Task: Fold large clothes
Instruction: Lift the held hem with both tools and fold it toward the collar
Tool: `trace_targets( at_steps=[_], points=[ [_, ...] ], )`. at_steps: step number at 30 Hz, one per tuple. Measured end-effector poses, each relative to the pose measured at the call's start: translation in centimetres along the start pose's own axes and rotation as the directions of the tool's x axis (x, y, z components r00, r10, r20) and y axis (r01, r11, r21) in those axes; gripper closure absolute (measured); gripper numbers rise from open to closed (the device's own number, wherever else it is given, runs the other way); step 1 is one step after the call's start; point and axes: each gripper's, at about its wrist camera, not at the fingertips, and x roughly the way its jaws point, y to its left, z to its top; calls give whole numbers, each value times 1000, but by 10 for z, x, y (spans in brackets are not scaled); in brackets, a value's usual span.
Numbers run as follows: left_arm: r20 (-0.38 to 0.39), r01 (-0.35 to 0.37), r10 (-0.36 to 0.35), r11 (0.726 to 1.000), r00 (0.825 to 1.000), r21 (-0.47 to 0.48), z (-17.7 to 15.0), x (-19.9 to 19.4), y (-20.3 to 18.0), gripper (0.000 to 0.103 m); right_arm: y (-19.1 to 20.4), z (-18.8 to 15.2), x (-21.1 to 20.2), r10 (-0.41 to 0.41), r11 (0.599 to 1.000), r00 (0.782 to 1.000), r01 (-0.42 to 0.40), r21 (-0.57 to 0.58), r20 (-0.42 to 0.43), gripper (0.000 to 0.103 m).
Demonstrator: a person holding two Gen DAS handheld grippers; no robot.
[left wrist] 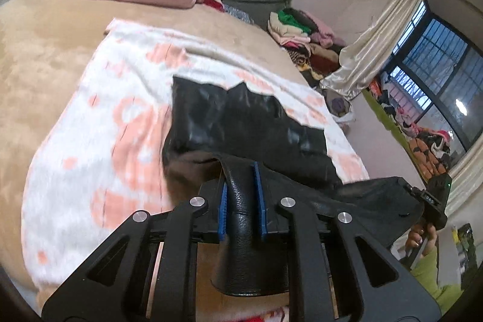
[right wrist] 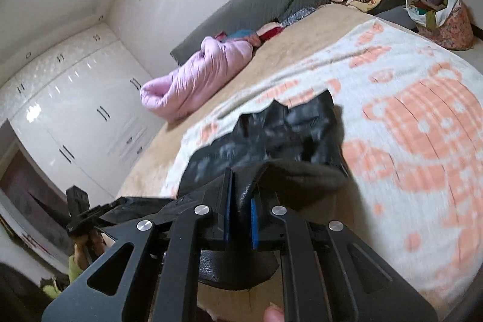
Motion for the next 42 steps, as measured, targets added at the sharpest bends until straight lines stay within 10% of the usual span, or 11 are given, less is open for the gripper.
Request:
trace_targets(
  at_steps=[20,42],
  points=[
    [19,-6,8,995,1000,-100,80,95,22,94,-35,60,103,-101,989,994,96,115,39,92],
    [-65,-64,55,989,996,-135,93,163,58,84,-81,76,185,-256,954,965,262,147,-56,89]
  ],
)
